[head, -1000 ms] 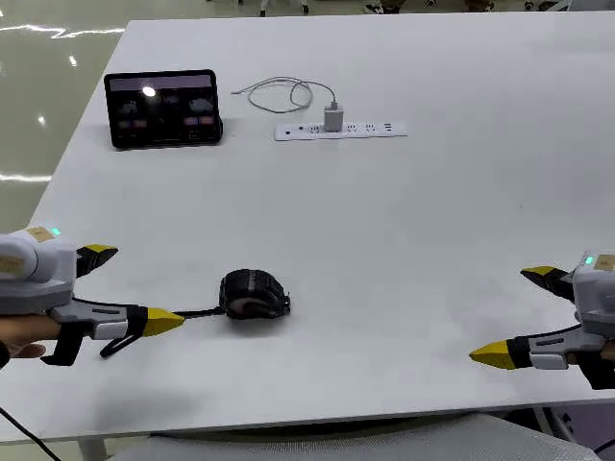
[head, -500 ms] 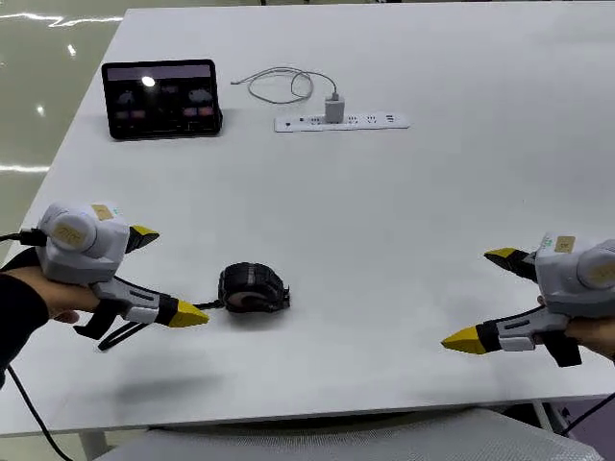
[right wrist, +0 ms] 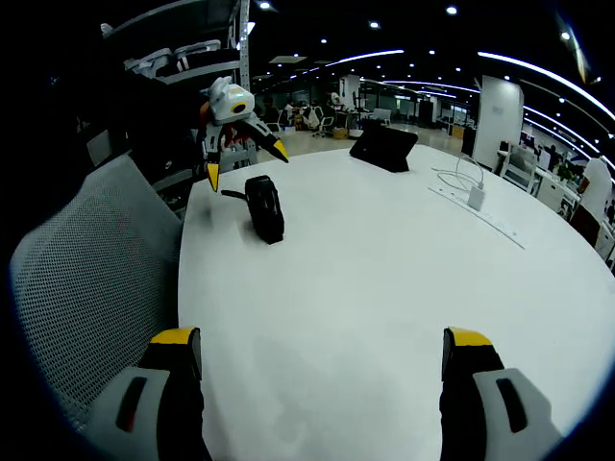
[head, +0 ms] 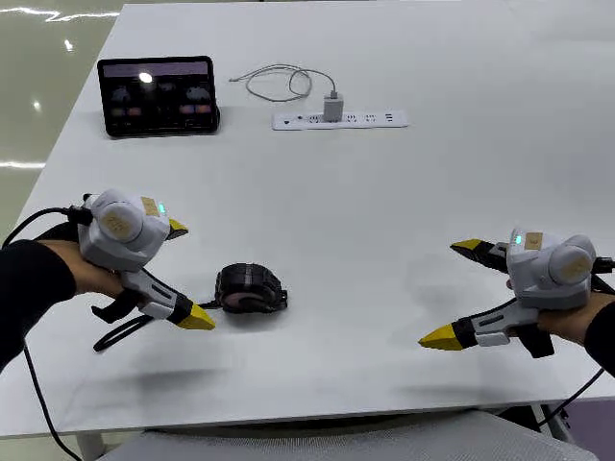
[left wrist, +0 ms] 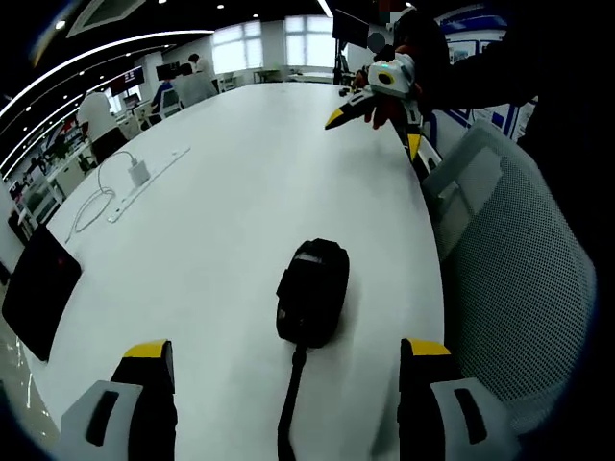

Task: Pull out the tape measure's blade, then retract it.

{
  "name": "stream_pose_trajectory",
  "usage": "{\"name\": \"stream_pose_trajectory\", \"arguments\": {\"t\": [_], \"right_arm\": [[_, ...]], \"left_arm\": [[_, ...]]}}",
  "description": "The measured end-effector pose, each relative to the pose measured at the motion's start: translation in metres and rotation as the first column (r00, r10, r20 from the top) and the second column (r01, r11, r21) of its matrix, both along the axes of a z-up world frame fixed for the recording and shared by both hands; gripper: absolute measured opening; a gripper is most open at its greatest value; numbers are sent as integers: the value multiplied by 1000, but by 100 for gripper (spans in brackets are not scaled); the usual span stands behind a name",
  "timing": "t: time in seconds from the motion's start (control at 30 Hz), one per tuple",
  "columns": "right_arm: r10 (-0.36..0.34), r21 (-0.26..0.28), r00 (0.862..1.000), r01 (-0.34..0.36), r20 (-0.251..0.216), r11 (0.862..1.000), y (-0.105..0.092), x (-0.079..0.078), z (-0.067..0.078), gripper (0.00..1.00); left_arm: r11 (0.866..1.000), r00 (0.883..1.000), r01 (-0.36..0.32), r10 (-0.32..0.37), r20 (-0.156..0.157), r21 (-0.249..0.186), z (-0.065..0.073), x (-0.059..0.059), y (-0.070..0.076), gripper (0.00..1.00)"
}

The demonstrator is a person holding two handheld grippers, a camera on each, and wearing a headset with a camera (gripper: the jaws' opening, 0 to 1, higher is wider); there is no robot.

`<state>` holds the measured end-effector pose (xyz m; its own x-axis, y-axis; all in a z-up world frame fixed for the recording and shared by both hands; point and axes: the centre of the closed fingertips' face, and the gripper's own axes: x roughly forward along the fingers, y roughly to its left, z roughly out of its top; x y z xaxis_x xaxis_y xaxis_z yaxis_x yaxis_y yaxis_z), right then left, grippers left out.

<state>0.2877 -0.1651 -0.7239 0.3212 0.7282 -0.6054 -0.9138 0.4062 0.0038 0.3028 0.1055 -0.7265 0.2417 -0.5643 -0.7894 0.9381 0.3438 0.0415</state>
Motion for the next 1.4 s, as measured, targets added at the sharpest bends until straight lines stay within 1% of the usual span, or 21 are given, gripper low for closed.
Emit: {"name": "stream_pose_trajectory", "arguments": {"t": [0.07, 0.1, 0.13, 0.17, 0.23, 0.27, 0.33, 0.4, 0.5, 0.63, 0.73, 0.8, 0.83, 0.93, 1.0, 1.1, 1.13, 1.17, 1.2, 1.27, 1.4], "right_arm": [[14, 2, 1000, -14, -6, 1000, 5, 1, -1, 100], [35, 2, 999, -35, -10, 999, 11, 0, -1, 100], [36, -3, 999, -36, -8, 999, 14, 1, -2, 100], [59, -12, 998, -59, 0, 998, 19, 1, -2, 100], [77, -12, 997, -77, 5, 997, 27, 2, -1, 100], [89, -11, 996, -89, 12, 996, 32, 4, -1, 100], [110, -6, 994, -110, 13, 994, 40, 6, -1, 100], [122, -4, 992, -122, 10, 993, 47, 7, -1, 100], [137, 0, 991, -137, 0, 991, 54, 12, -4, 100], [157, 22, 987, -157, -16, 987, 69, 12, -4, 100], [173, 25, 985, -173, -24, 985, 80, 13, -8, 100], [179, 26, 983, -178, -29, 984, 87, 16, -11, 100], [183, 28, 983, -182, -28, 983, 91, 16, -11, 100], [200, 27, 979, -199, -33, 980, 106, 16, -16, 99], [222, 14, 975, -221, -33, 975, 114, 16, -20, 98], [250, -3, 968, -250, -34, 968, 125, 16, -25, 96], [254, -4, 966, -254, -37, 967, 128, 16, -25, 96], [259, -4, 965, -259, -39, 966, 131, 16, -26, 95], [265, -3, 964, -265, -35, 964, 136, 17, -25, 93], [279, -6, 960, -279, -30, 960, 142, 17, -25, 87], [315, -17, 949, -315, -19, 949, 154, 16, -25, 76]], "left_arm": [[1000, 1000, 18, -18, -4, -2, 1, 0, -5, 93], [1000, 1000, 29, -29, 1, 5, 1, 1, -8, 93], [999, 999, 43, -43, 7, 22, 0, 3, -8, 93], [998, 998, 57, -57, 6, 36, -1, 3, -9, 92], [998, 998, 66, -66, -20, 11, 1, 1, -17, 92], [997, 997, 74, -74, -29, 8, 1, 1, -21, 92], [995, 995, 96, -96, -24, 23, 0, 2, -25, 90], [995, 995, 98, -96, -34, 36, -1, 4, -28, 86], [992, 992, 122, -120, -40, 35, -1, 3, -35, 82], [982, 984, 173, -170, -43, 78, -7, 0, -40, 70], [981, 982, 184, -180, -62, 67, -8, -3, -46, 68], [979, 981, 191, -186, -62, 76, -11, -2, -49, 67], [978, 980, 194, -189, -62, 82, -12, -2, -49, 65], [970, 972, 225, -217, -88, 96, -19, -4, -51, 49], [964, 968, 242, -233, -90, 112, -22, -4, -53, 39], [959, 969, 244, -235, -77, 146, -25, 0, -53, 34], [958, 972, 232, -226, -56, 167, -25, 4, -51, 31], [958, 970, 237, -226, -84, 161, -25, 0, -51, 31], [950, 966, 257, -247, -78, 175, -26, 2, -50, 31], [946, 964, 263, -252, -79, 189, -27, 2, -51, 30], [945, 964, 264, -252, -81, 195, -26, 1, -50, 30]]}}
